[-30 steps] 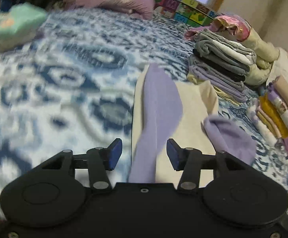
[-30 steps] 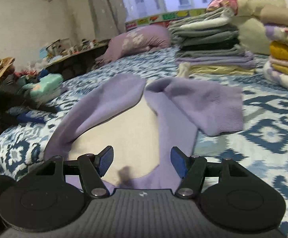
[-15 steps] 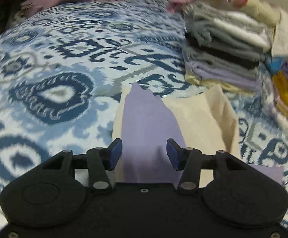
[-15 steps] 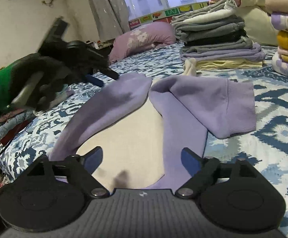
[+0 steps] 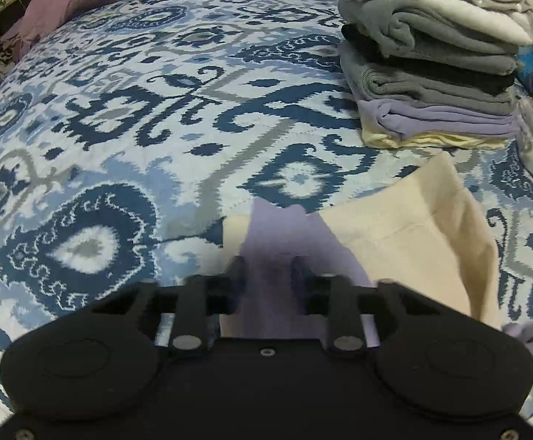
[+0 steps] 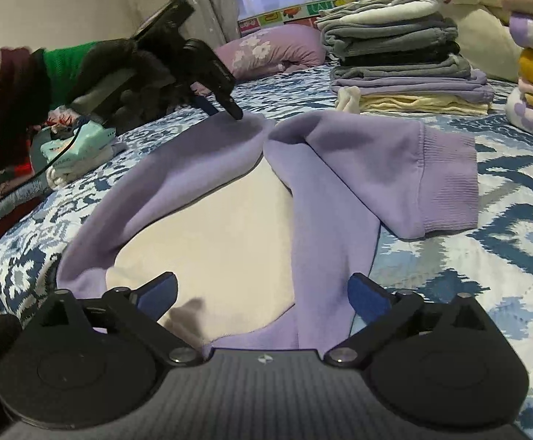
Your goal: Fold clothes
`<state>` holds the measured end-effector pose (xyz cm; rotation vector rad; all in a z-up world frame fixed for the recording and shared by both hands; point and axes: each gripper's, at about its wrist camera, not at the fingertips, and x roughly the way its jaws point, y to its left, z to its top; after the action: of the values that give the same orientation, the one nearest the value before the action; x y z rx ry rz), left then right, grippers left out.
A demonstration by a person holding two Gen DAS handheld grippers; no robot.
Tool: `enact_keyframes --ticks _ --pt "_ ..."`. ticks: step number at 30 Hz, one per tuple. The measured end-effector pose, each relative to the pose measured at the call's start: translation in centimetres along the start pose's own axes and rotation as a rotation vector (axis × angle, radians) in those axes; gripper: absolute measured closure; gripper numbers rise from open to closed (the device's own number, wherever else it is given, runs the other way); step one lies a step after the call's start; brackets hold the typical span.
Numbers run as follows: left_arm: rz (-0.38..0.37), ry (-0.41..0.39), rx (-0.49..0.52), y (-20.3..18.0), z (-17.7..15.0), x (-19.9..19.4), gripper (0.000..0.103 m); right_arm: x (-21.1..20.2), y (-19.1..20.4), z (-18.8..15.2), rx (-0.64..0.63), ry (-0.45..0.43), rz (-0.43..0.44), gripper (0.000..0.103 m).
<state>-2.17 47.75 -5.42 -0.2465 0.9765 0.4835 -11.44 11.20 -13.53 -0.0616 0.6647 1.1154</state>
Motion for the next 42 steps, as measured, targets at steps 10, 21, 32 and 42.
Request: enact_keyframes --ticks 10,21,32,42 --pt "0.053 -0.201 0.014 1.5 -3.0 -8.1 0.103 0.3 0.4 -0.3 -0.035 -0.001 -0.029 0.0" --pt "0.162 -0.383 -0.043 6.1 -9.3 -15.2 0.103 0.5 1.0 -0.7 -0.072 -0.005 -0.082 0.0" --pt "0.262 -0.396 -0.187 12.3 -15.5 -17.7 0.103 0.6 1.2 -1.1 -0.1 -0.006 -0.105 0.0" --pt "0.291 -0.403 -0.294 15.8 -20.8 -18.1 0.103 0.6 1.4 -1.2 -0.117 -0.012 -0.118 0.0"
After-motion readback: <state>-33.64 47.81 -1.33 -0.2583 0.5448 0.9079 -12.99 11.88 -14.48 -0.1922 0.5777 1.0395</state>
